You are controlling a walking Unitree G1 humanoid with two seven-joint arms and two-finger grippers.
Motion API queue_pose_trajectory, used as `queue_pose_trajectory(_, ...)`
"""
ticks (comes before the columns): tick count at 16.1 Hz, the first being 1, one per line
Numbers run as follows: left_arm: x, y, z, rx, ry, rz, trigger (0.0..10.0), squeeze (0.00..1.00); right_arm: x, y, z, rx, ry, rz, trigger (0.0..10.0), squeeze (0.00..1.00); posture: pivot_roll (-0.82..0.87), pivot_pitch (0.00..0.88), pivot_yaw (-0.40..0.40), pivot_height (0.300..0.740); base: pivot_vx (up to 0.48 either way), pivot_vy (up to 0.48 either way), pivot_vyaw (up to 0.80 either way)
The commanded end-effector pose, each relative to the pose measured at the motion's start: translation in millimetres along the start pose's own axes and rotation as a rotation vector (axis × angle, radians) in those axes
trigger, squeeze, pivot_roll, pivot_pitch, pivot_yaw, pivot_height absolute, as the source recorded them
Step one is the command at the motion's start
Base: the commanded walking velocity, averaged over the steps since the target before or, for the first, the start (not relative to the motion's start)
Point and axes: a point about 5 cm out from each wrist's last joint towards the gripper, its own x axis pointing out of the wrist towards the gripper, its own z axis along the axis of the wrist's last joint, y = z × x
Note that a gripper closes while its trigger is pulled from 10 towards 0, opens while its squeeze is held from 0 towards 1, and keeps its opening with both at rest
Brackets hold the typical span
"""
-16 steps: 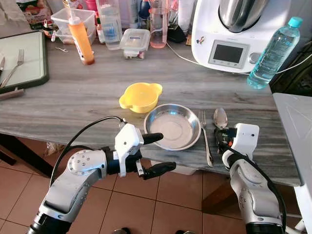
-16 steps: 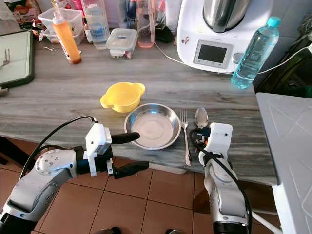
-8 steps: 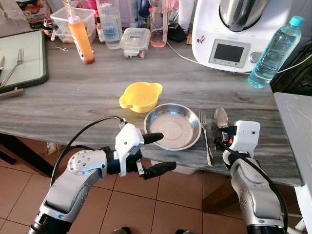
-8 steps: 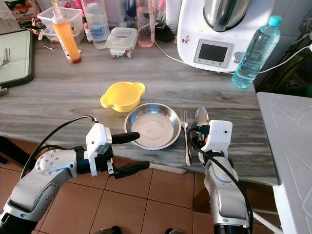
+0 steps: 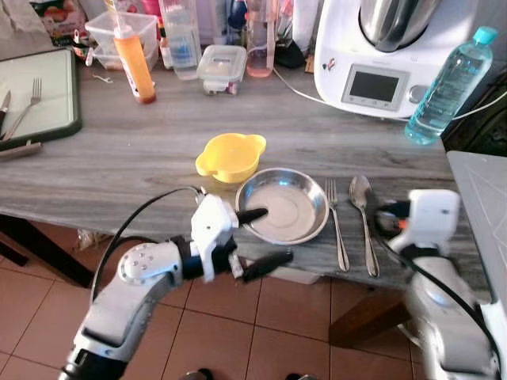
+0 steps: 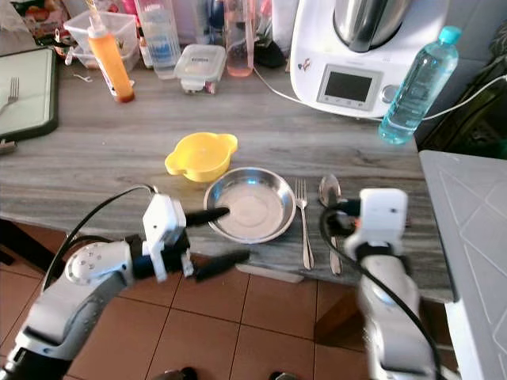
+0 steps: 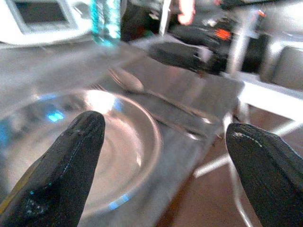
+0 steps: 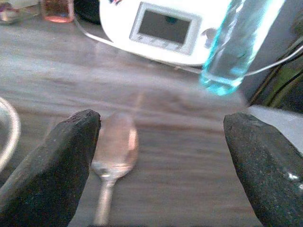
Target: Setting the table
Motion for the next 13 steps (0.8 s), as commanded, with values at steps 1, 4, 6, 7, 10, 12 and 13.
queue_pose_trajectory(1,-1.1,4.2,4.8,0.036,-0.014,0.043,10.0,0.0,-4.4,-6.5,8.1,-0.027,-0.044,-0.024,10.0,1.0,0.13,0.131,-0.02,0.74,0.0,0.0,0.0)
queue_pose_trajectory(4,-2.0,19.9,10.6,0.064,-0.069,0.268,10.0,0.0,-16.4,-22.5,16.1,-0.057,-0.071,-0.097,10.0,1.0,0.12,0.123,-0.031,0.74,0.0,0.0,0.0)
queue_pose_trajectory(6,-5.0,26.4,9.9,0.087,-0.081,0.376,10.0,0.0,-21.0,-23.1,16.0,-0.057,-0.066,-0.103,10.0,1.0,0.12,0.124,-0.035,0.74,0.0,0.0,0.0)
queue_pose_trajectory(7,-7.3,32.7,8.5,0.095,-0.092,0.492,10.0,0.0,-23.7,-21.0,18.3,-0.065,-0.073,-0.103,10.0,1.0,0.11,0.123,-0.036,0.74,0.0,0.0,0.0)
queue_pose_trajectory(10,-13.7,40.9,10.7,0.133,-0.123,0.649,10.0,0.0,-28.6,-21.5,25.8,-0.09,-0.11,-0.145,10.0,1.0,0.1,0.118,-0.039,0.74,0.0,0.0,0.0)
queue_pose_trajectory(12,-23.0,45.3,5.3,0.145,-0.103,0.712,10.0,0.0,-34.6,-22.6,26.4,-0.114,-0.12,-0.173,10.0,1.0,0.1,0.117,-0.039,0.74,0.0,0.0,0.0)
queue_pose_trajectory(13,-24.7,45.9,4.1,0.146,-0.1,0.721,10.0,0.0,-36.0,-22.8,26.0,-0.119,-0.119,-0.176,10.0,1.0,0.1,0.117,-0.039,0.74,0.0,0.0,0.0)
